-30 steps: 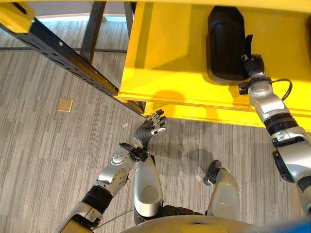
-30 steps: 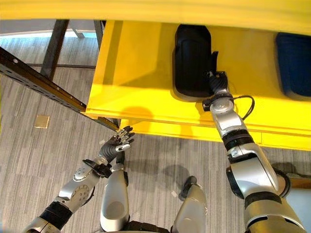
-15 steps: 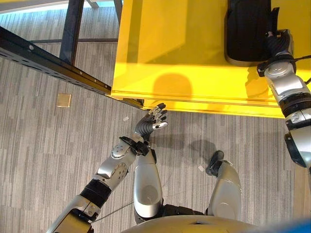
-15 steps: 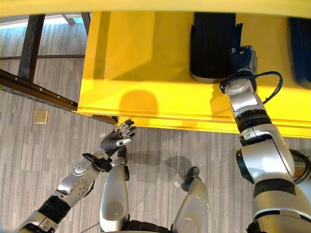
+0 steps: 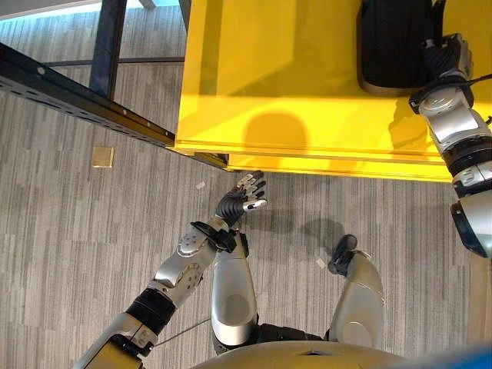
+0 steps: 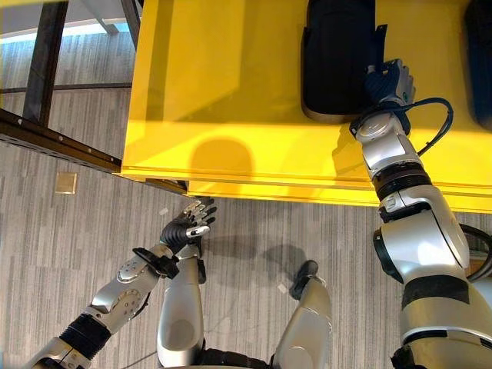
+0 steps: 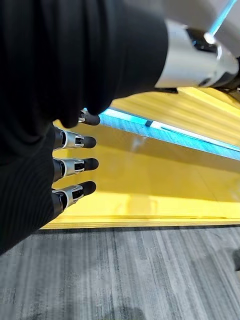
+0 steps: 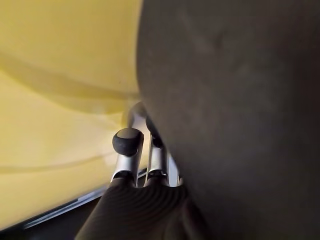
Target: Move parts from the plastic box to the shelf.
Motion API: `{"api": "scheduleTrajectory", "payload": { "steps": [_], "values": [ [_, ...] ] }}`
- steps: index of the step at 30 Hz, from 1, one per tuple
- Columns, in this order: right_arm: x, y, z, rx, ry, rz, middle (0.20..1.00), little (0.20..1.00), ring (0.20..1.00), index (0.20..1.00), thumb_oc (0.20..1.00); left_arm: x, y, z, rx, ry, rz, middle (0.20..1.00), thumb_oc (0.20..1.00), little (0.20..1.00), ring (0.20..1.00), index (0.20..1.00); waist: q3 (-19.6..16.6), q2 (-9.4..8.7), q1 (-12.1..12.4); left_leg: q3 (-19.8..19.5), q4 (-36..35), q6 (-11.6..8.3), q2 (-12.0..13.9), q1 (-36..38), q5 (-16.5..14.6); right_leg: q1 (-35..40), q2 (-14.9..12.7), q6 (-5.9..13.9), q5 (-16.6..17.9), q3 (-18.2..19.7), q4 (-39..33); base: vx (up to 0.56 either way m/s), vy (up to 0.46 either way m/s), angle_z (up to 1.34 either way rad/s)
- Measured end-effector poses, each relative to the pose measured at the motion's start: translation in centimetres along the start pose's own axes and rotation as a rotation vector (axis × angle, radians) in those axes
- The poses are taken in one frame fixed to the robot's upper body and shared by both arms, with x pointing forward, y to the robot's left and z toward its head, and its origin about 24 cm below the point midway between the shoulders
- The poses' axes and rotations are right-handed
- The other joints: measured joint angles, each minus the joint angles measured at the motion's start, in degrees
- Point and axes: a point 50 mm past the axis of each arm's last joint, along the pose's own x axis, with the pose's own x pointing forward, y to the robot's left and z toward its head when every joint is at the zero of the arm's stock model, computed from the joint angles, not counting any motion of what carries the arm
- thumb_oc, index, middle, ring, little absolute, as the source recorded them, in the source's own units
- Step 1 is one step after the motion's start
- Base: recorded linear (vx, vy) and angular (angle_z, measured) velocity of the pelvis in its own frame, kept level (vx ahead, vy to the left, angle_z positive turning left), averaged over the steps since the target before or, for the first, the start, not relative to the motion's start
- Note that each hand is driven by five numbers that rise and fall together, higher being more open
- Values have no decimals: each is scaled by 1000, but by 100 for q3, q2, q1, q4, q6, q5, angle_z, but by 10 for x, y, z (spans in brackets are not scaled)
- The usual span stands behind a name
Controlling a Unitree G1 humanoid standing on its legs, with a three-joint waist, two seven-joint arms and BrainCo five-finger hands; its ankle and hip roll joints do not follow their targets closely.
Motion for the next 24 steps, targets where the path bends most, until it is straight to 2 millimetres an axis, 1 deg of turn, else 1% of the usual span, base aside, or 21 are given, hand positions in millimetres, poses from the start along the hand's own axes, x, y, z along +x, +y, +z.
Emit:
{"api": "scheduleTrajectory", "payload": {
  "steps": [7, 8, 9, 10, 11, 17, 18, 20, 24],
  "values": [
    [1, -1, -3, -12, 16, -7, 200, 200, 200, 200, 200, 0, 0, -1, 1, 2, 1, 1000, 1000, 1000, 1000, 1000, -6, 11, -16, 39, 26, 10, -5, 0, 5, -69, -11, 0, 0, 75, 30, 15, 5, -2],
    [1, -2, -4, -21, 16, -13, 235, 235, 235, 235, 235, -1, 0, -1, -1, 2, 2, 1000, 1000, 1000, 1000, 1000, -9, 15, -18, 42, 24, 10, -6, 0, 5, -72, -11, 0, 0, 78, 30, 87, 7, -3],
    [1, -2, -5, -31, 18, -19, 373, 373, 373, 373, 373, -2, 0, -2, -1, 3, 4, 1000, 1000, 1000, 1000, 1000, -10, 18, -30, 54, 28, 0, -8, 12, -13, -64, -23, 9, -22, 83, 30, 86, 4, -1],
    [1, -2, -7, -42, 25, -22, 586, 586, 586, 586, 586, -2, 1, -2, -3, 5, 5, 1000, 1000, 1000, 1000, 1000, -10, 18, -28, 63, 41, -10, -22, 34, -38, -45, -33, 17, -54, 104, 36, 0, 0, 0],
    [2, -3, -9, -50, 32, -28, 1000, 1000, 1000, 1000, 1000, -3, 1, -3, -3, 6, 8, 1000, 1000, 1000, 1000, 1000, -11, 19, -28, 64, 41, 2, -36, 57, -29, -40, -39, 32, -35, 126, 44, 0, 0, 0],
    [2, -4, -8, -72, 26, -50, 1000, 1000, 1000, 1000, 1000, -3, 3, -1, 5, -9, 23, 1000, 1000, 1000, 1000, 1000, -12, 22, -34, 83, 45, -33, -65, 78, 17, -52, -71, 20, -14, 133, 95, -35, 5, 0],
    [2, -4, -8, -84, 20, -57, 1000, 1000, 1000, 1000, 1000, -3, 3, 0, 6, -11, 23, 1000, 1000, 1000, 1000, 1000, -10, 24, -34, 94, 41, -27, -62, 78, 21, -76, -75, -17, 15, 121, 113, 0, 0, 0],
    [2, -5, -8, -99, 13, -64, 1000, 1000, 1000, 1000, 1000, -3, 3, 0, 6, -11, 23, 1000, 1000, 1000, 1000, 1000, -16, 35, -37, 100, 43, 10, -62, 78, -5, -74, -76, -16, 13, 121, 91, 0, 10, -2],
    [1, -7, -7, -132, -6, -110, 1000, 1000, 1000, 1000, 1000, -4, 3, -2, 3, -6, 22, 1000, 1000, 1000, 1000, 1000, -15, 67, -54, 100, 26, 16, -62, 78, -3, -80, -76, -8, 15, 122, 71, 0, 0, 0]
  ]
}}
